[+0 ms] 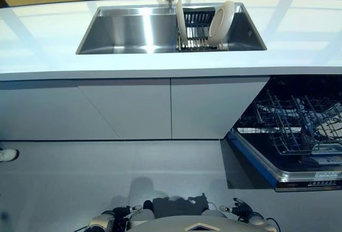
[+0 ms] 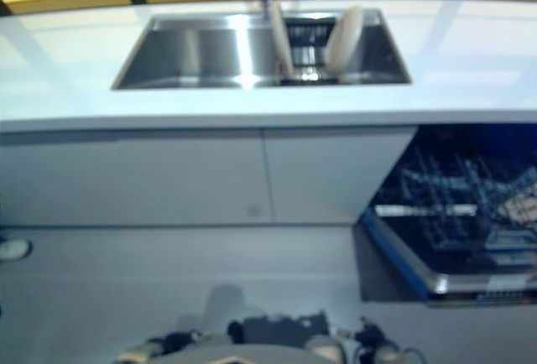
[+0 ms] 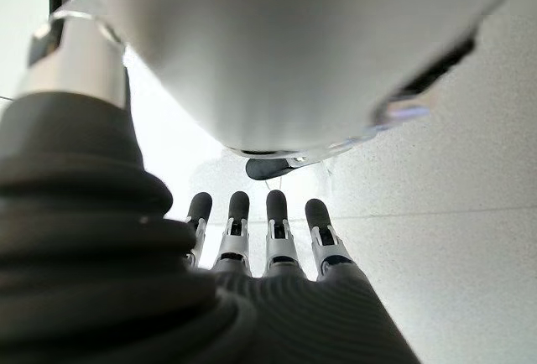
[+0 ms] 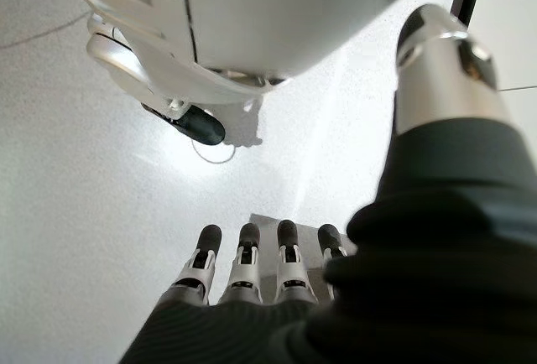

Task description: Take plates into dishwasher

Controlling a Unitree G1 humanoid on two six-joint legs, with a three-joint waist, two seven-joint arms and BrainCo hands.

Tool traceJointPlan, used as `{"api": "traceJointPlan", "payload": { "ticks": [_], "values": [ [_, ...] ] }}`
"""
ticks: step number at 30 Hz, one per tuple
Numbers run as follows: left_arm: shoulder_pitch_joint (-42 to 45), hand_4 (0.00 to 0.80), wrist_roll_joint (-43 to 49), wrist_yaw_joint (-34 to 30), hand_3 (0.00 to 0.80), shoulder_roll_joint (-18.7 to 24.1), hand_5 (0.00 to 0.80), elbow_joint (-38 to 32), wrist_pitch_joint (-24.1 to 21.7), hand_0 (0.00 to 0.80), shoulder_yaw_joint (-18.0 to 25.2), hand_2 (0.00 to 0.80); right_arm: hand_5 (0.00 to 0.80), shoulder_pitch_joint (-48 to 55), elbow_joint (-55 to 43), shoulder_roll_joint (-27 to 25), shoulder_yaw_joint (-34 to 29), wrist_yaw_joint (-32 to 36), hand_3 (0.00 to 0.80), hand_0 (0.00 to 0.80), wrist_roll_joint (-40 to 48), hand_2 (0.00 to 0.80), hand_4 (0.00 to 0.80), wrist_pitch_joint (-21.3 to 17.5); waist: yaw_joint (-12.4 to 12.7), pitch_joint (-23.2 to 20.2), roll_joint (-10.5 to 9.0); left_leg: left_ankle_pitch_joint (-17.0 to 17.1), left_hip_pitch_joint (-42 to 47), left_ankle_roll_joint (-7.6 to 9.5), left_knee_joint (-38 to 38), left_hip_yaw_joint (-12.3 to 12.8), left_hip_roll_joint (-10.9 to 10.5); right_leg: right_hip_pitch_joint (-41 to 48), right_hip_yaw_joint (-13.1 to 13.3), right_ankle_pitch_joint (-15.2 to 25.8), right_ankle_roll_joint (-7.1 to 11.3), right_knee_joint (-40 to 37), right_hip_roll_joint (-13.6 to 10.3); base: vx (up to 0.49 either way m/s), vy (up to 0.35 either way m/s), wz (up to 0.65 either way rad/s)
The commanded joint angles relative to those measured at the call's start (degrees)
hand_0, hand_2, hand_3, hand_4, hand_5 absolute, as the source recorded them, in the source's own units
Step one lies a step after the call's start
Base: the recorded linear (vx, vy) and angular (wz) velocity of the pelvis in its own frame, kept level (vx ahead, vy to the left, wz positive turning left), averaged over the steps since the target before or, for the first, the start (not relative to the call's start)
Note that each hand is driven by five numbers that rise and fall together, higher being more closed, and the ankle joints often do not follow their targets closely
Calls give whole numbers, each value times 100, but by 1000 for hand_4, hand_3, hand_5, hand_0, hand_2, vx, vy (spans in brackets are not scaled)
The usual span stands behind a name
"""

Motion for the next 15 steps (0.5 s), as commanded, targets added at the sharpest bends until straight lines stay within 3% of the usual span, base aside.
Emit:
{"api": "traceJointPlan", "payload": {
  "ticks": [1, 3, 5, 6, 8, 10, 11, 12, 14, 15],
  "values": [
    [-295, 0, -68, 62, 0, 159, 0, 208, 183, 0, 1, 0, 0, -405, -122, -29, -13, -142, 0, 0, 114, 0, 0, -78, -144, 190, 75, -777, 8, 811, 629, -247, -521, -1715, 1114, 924, 15, 2086, 47, 192, 56, 7],
    [-341, 0, -81, 78, 0, 180, 0, 229, 257, 0, -106, 0, 0, -430, -116, -108, -33, -172, 0, 0, 237, 0, 0, -39, -280, 278, 36, -861, 90, 804, 673, -374, -603, -1978, 1161, 1120, -11, 1819, 96, 281, -47, 41],
    [-366, 0, -101, 47, 0, 183, 0, 322, 246, 0, -109, 0, 0, -432, -28, -204, -132, -175, 0, 0, 234, 0, 0, -139, -430, 372, -50, -1041, 318, 703, 768, -570, -685, -2254, 772, 1288, 69, 825, 25, 482, -196, 69],
    [-367, 0, -117, 46, 0, 163, 0, 358, 203, 0, -87, 0, 0, -426, -5, -222, -183, -197, 0, 0, 228, 0, 0, -174, -497, 411, -82, -1156, 403, 709, 822, -641, -725, -2353, 752, 1409, 132, 493, 78, 415, -201, 52],
    [-323, 0, -108, 75, 0, 137, 0, 399, 149, 0, -58, 0, 0, -390, -23, -271, -302, -180, 0, 0, 161, 0, 0, -202, -601, 451, -128, -1347, 501, 773, 957, -775, -802, -2488, 795, 1547, 172, 113, 206, 340, -225, 57],
    [-221, 0, -75, 159, 0, 122, 0, 435, 89, 0, -67, 0, 0, -417, -53, -309, -322, -166, 0, 0, 247, 0, 0, -198, -627, 465, -187, -1531, 480, 877, 1215, -951, -919, -2613, 865, 1518, 95, 401, 303, 266, -305, 93],
    [-197, 0, -11, 159, 0, 153, 0, 434, 52, 0, -95, 0, 0, -427, -69, -315, -322, -181, 0, 0, 424, 0, 0, -171, -646, 442, -257, -1646, 382, 968, 1424, -1084, -988, -2561, 1064, 1418, 67, 551, 337, 218, -301, 65],
    [-175, 0, 74, 189, 0, 141, 0, 463, 20, 0, -72, 0, 0, -439, -75, -306, -319, -201, 0, 0, 448, 0, 0, -129, -634, 406, -263, -1678, 357, 950, 1475, -1110, -948, -2445, 1113, 1295, 30, 603, 330, 215, -335, 34],
    [-171, 0, 67, 206, 0, 153, 0, 395, -12, 0, -75, 0, 0, -414, -76, -264, -301, -364, 0, 0, 517, 0, 0, 1, -647, 298, -190, -1698, 459, 761, 1517, -973, -625, -2317, 1090, 871, -51, 1024, 306, 233, -300, 14],
    [-174, 0, 80, 157, 0, 162, 0, 385, -30, 0, -78, 0, 0, -401, -56, -266, -308, -376, 0, 0, 547, 0, 0, -30, -653, 281, -187, -1718, 499, 733, 1519, -946, -571, -2268, 1068, 831, -58, 1028, 294, 264, -252, -11]
  ]
}}
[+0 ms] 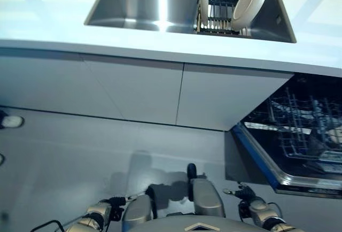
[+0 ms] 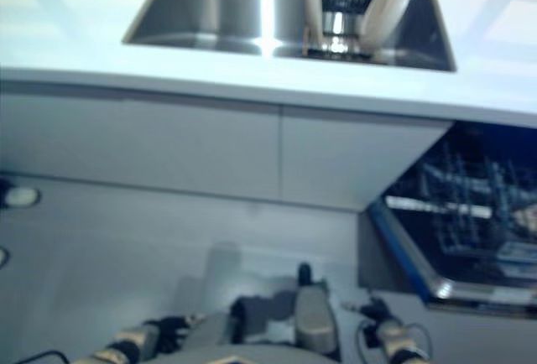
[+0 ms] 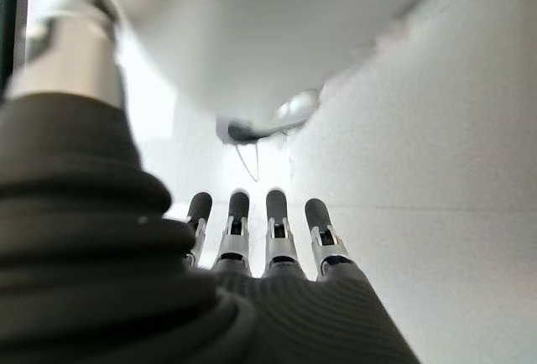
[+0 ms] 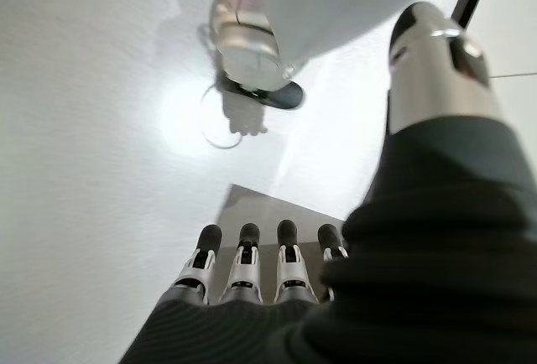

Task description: Take plates into dishwasher

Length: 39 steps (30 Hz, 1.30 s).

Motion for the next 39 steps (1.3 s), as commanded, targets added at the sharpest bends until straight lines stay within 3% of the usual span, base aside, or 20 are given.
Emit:
{"api": "traceJointPlan", "payload": {
  "ticks": [1, 3, 7, 9, 10, 11, 12, 13, 14, 16, 17, 18, 19, 20, 22, 25, 29, 39],
  "values": [
    [136, 0, 173, -127, 0, 40, 0, -131, -138, 0, -81, 0, 0, -14, -30, -3, 35, -197, 0, 0, 249, 0, 0, -56, -85, -352, -137, -489, 689, 295, 35, 95, -22, -469, -63, 442, 36, 47, -33, 303, -274, -8],
    [46, 0, 22, -185, 0, 29, 0, -312, -124, 0, -193, 0, 0, 47, -40, 3, 61, -185, 0, 0, 56, 0, 0, 39, -149, -491, -72, -253, 907, 137, 55, 126, 272, -324, -91, 255, -58, 45, 38, 311, -299, 6],
    [-121, 0, -108, -78, 0, -46, 0, -393, -120, 0, -248, 0, 0, 51, 10, 2, 129, -33, 0, 0, -116, 0, 0, -5, -178, -624, -50, 207, 969, -30, 471, 33, 491, -202, -180, 94, -242, 2, 191, 184, -229, -9],
    [-190, 0, -169, 57, 0, -89, 0, -376, -201, 0, -261, 0, 0, 14, -14, -11, 225, 70, 0, 0, -157, 0, 0, 25, -193, -730, -62, 768, 963, -161, 939, -25, 596, -112, -243, 53, -401, -130, 327, 175, -221, -19],
    [-216, 0, -117, 90, 0, -155, 0, -355, -249, 0, -288, 0, 0, 0, -26, -61, 298, 106, 0, 0, -109, 0, 0, 2, -128, -724, -146, 1068, 514, -151, 1834, -26, 546, 94, -161, -13, -547, -227, 396, 257, -253, -15],
    [-230, 0, -114, 137, 0, -190, 0, -339, -268, 0, -276, 0, 0, -26, -38, -88, 328, 121, 0, 0, -107, 0, 0, 11, -28, -685, -250, 1069, -63, -69, 2392, -4, 412, 307, -66, -54, -614, -305, 388, 324, -249, -7],
    [-232, 0, -208, 274, 0, -205, 0, -312, -330, 0, -239, 0, 0, -63, -14, -110, 350, 118, 0, 0, -122, 0, 0, 23, 114, -608, -338, 869, -642, 70, 2707, 26, 138, 553, 47, -111, -629, -374, 372, 296, -155, -5],
    [-229, 0, -310, 365, 0, -193, 0, -296, -354, 0, -208, 0, 0, -86, 13, -118, 369, 102, 0, 0, -126, 0, 0, 23, 191, -585, -381, 821, -936, 147, 2571, 33, -66, 652, 115, -133, -612, -420, 357, 329, -54, -10],
    [-184, 0, -368, 383, 0, -162, 0, -279, -366, 0, -140, 0, 0, -126, 59, -134, 385, 108, 0, 0, -129, 0, 0, 18, 344, -475, -311, 660, -1052, 197, 2134, 57, -139, 840, 222, -208, -554, -434, 450, 258, 7, -31],
    [-137, 0, -350, 353, 0, -127, 0, -260, -389, 0, -86, 0, 0, -164, 86, -136, 389, 129, 0, 0, -121, 0, 0, 19, 428, -438, -305, 701, -1036, 202, 1631, 88, -136, 924, 270, -232, -502, -456, 465, 317, 69, -61],
    [22, 0, -302, 262, 0, -60, 0, -178, -507, 0, 17, 0, 0, -236, 86, -135, 399, 210, 0, 0, -59, 0, 0, 29, 666, -372, -124, 1228, -1229, -36, 96, 26, 194, 1268, 371, -448, -404, -526, 661, 536, 153, -56],
    [82, 0, -342, 293, 0, -71, 0, -133, -568, 0, 36, 0, 0, -245, 64, -131, 419, 234, 0, 0, -39, 0, 0, 27, 809, -345, -52, 1530, -1365, -185, -476, -73, 304, 1545, 500, -598, -363, -562, 697, 630, 180, -54],
    [146, 0, -404, 315, 0, -117, 0, -70, -629, 0, 83, 0, 0, -235, 51, -132, 413, 255, 0, 0, -92, 0, 0, -15, 911, -313, -56, 1624, -1433, -232, -546, -200, 313, 1802, 670, -781, -343, -546, 636, 394, 132, -56],
    [175, 0, -433, 313, 0, -151, 0, -27, -646, 0, 136, 0, 0, -229, 56, -128, 380, 260, 0, 0, -152, 0, 0, -43, 943, -326, -60, 1560, -1486, -223, -429, -207, 314, 1907, 735, -892, -317, -518, 560, 290, 108, -71],
    [170, 0, -171, 386, 0, -156, 0, -10, -664, 0, 202, 0, 0, -211, 95, -80, 305, 242, 0, 0, -134, 0, 0, 0, 923, -448, -103, 1329, -1400, -139, -287, 62, 325, 2028, 670, -980, -154, -522, 316, 157, 88, -75],
    [60, 0, -362, 393, 0, -57, 0, -43, -601, 0, 124, 0, 0, -174, 72, -3, 285, 363, 0, 0, -161, 0, 0, 3, 810, -604, -75, 1169, -991, -153, -531, 296, 432, 1831, 353, -829, 74, -502, 12, 127, 86, -72],
    [-199, 0, -480, 322, 0, 36, 0, -63, -482, 0, -13, 0, 0, -124, -16, 105, 384, 342, 0, 0, -165, 0, 0, 3, 745, -715, -67, 1170, -990, -83, -593, 442, 463, 1635, 328, -749, 49, -514, 16, 60, 21, -13],
    [-304, 0, -434, 378, 0, -35, 0, 17, -427, 0, -19, 0, 0, -261, -79, 240, 532, 305, 0, 0, -67, 0, 0, 94, 926, -864, -291, 997, -1236, -41, -293, 519, 430, 1725, 322, -600, 155, -771, -61, 55, -39, 2]
  ]
}}
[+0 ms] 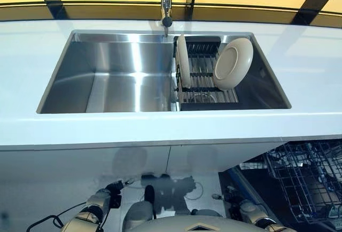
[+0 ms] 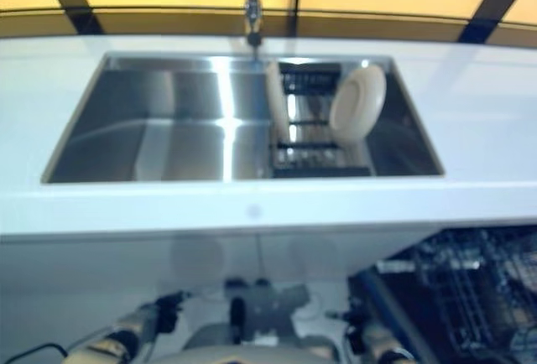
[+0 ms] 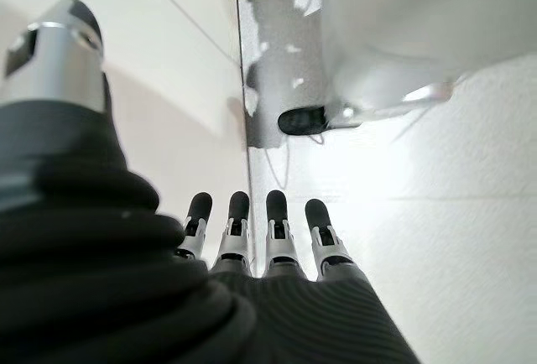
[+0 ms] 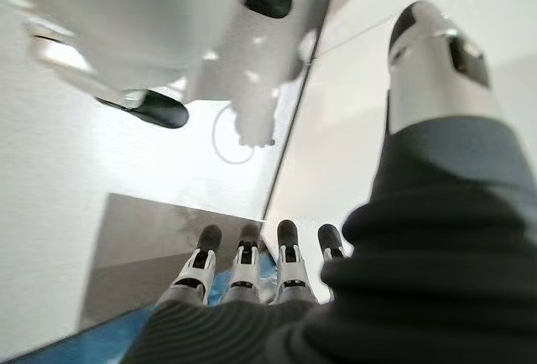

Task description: Take plates into dishwasher

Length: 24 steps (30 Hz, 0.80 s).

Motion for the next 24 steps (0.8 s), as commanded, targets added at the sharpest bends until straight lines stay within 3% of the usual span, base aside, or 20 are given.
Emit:
{"api": "traceJointPlan", "payload": {
  "ticks": [1, 5, 7, 9, 10, 13, 17, 24],
  "values": [
    [-64, 0, -39, 51, 0, -21, 0, 117, 5, 0, -112, 0, 0, -48, -207, -286, 79, -83, 0, 0, 109, 0, 0, 28, 149, -81, 89, -636, -447, 44, 898, 144, 352, -156, 65, 207, 294, 464, -114, 77, -15, 2],
    [-6, 0, 301, 136, 0, -15, 0, 193, -132, 0, -40, 0, 0, -10, -175, -208, 28, -146, 0, 0, 50, 0, 0, 28, 179, -197, 101, -636, -299, 122, 685, 62, 239, -108, 82, 344, 448, 625, -257, 88, 18, -5],
    [3, 0, 328, 103, 0, 36, 0, 156, -92, 0, -101, 0, 0, 24, -145, -189, 7, -129, 0, 0, 63, 0, 0, -39, 110, -203, 138, -601, -126, 177, 442, 7, 164, -533, 246, 974, 521, 1381, -378, 59, 36, -19],
    [103, 0, 219, 117, 0, 52, 0, 130, -61, 0, -146, 0, 0, -1, -145, -217, 15, -65, 0, 0, 36, 0, 0, -103, -78, -118, 329, -578, 316, 198, 72, -9, 206, -1442, 264, 1296, 449, 1932, -233, 117, 71, -38],
    [124, 0, 180, 129, 0, 53, 0, 128, -62, 0, -144, 0, 0, -3, -150, -226, 20, -53, 0, 0, 36, 0, 0, -101, -103, -95, 338, -565, 394, 186, 7, 4, 209, -1491, 237, 1245, 429, 1926, -208, 123, 24, -48],
    [124, 0, 5, 25, 0, 197, 0, 106, -59, 0, 59, 0, 0, 14, -336, -270, 0, 117, 0, 0, 41, 0, 0, -59, -175, 17, 325, -512, 524, 117, -124, 220, 275, -1408, -278, 761, 301, 1122, 80, 99, -104, -6],
    [52, 0, 376, -148, 0, 161, 0, -13, -75, 0, 2, 0, 0, 1, -325, -447, -130, 310, 0, 0, 350, 0, 0, -211, -167, -45, 221, -480, 470, 88, -71, 279, 234, -1074, -433, 751, 137, 434, 257, 19, -100, 42],
    [211, 0, 315, -69, 0, 139, 0, -13, -87, 0, 96, 0, 0, 141, -690, -602, -201, 874, 0, 0, 330, 0, 0, 271, -186, -143, 162, -565, 624, 20, -75, 400, 248, -772, -583, 774, 108, 92, 284, 58, -22, 10]
  ]
}}
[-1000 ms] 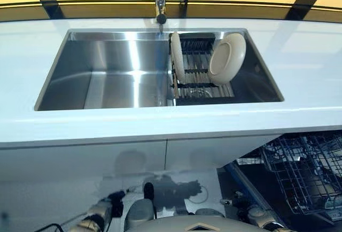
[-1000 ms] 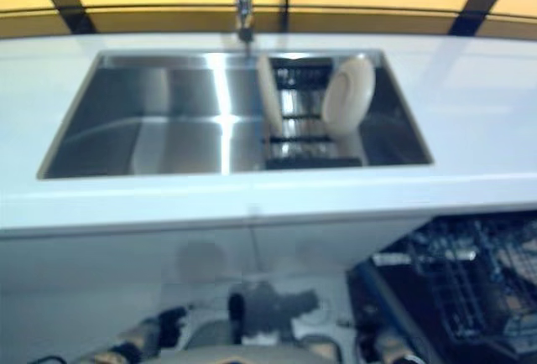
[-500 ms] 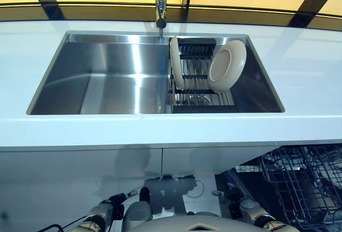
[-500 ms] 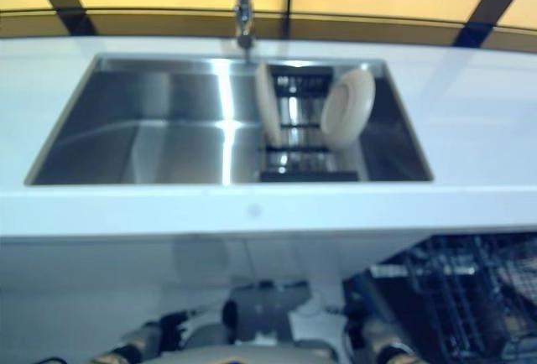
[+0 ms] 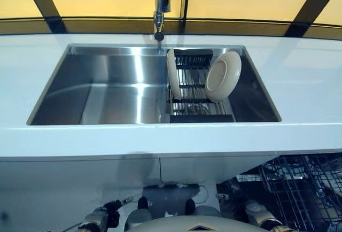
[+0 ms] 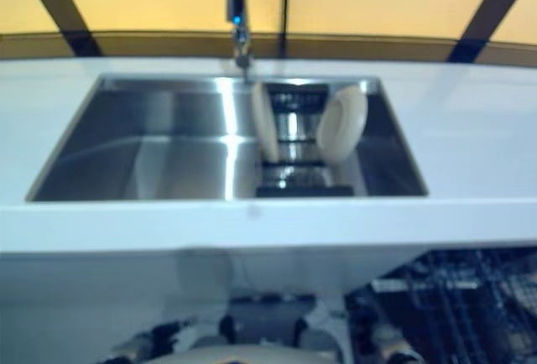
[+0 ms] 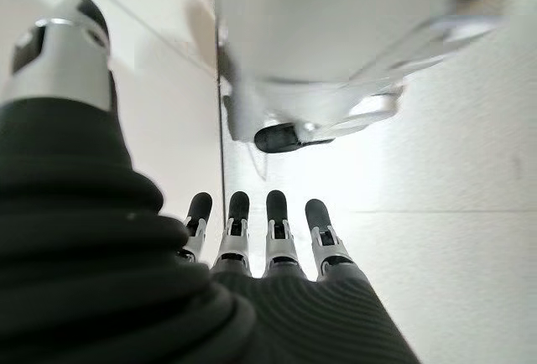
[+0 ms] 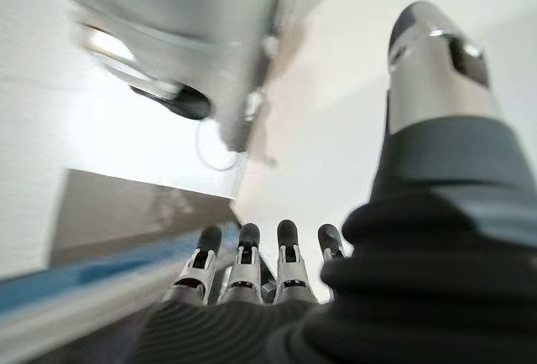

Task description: Take plates into dishwasher

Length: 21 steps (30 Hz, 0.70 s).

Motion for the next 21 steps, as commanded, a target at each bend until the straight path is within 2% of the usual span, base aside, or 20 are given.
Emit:
{"api": "traceJointPlan", "payload": {
  "ticks": [1, 4, 6, 8, 10, 12, 16, 18, 21],
  "values": [
    [-452, 0, 291, -68, 0, 65, 0, 74, -100, 0, 78, 0, 0, -105, -151, -136, -9, 548, 0, 0, -7, 0, 0, 308, -8, 67, -152, -345, -19, 299, 214, 121, -360, -17, -183, 3, 450, 165, -270, 27, -14, -10],
    [-445, 0, 329, -78, 0, 104, 0, 101, -124, 0, 83, 0, 0, -114, -226, -186, 99, 1435, 0, 0, -291, 0, 0, 677, 24, 52, -197, -365, 64, 301, 165, 111, -363, 46, -231, -1, 458, 131, -275, 27, -27, -5],
    [-449, 0, 459, -153, 0, 209, 0, 78, -102, 0, 125, 0, 0, -140, -436, -327, 208, 2307, 0, 0, -624, 0, 0, 1112, 64, 50, -266, -373, 101, 291, 143, 113, -348, 72, -266, 11, 482, 120, -288, 7, -78, -6],
    [-466, 0, 615, -258, 0, 369, 0, 48, -52, 0, 156, 0, 0, -189, -611, -686, 282, 3245, 0, 0, -1163, 0, 0, 1349, 109, 44, -366, -373, 106, 286, 140, 118, -325, 81, -311, 42, 508, 114, -295, -4, -119, -1],
    [-475, 0, 723, -337, 0, 486, 0, 28, -16, 0, 167, 0, 0, -232, -711, -1073, 325, 3803, 0, 0, -1732, 0, 0, 1377, 126, 35, -442, -385, 116, 289, 139, 124, -310, 88, -314, 59, 527, 113, -294, 4, -93, 4],
    [-504, 0, 753, -380, 0, 558, 0, 32, 21, 0, 141, 0, 0, -289, -702, -1412, 338, 3938, 0, 0, -2046, 0, 0, 1465, 131, 29, -492, -398, 135, 294, 134, 140, -296, 92, -319, 78, 545, 112, -300, 8, -48, 4],
    [-519, 0, 761, -394, 0, 620, 0, 116, -38, 0, 112, 0, 0, -395, -475, -1778, 109, 3724, 0, 0, -2022, 0, 0, 2097, 101, 6, -558, -451, 181, 321, 119, 171, -278, 77, -251, 97, 586, 130, -311, 2, -7, 1],
    [-521, 0, 763, -414, 0, 646, 0, 163, -67, 0, 121, 0, 0, -345, -216, -1829, -165, 3366, 0, 0, -1821, 0, 0, 2425, 66, 5, -583, -480, 197, 337, 120, 210, -265, 61, -216, 104, 609, 150, -318, 0, 0, 0],
    [-555, 0, 721, -392, 0, 640, 0, 253, -83, 0, 127, 0, 0, -284, 332, -1791, -682, 2503, 0, 0, -1020, 0, 0, 2483, 13, 3, -594, -526, 235, 365, 111, 261, -257, 49, -156, 124, 639, 157, -315, 0, 0, 0]
  ]
}}
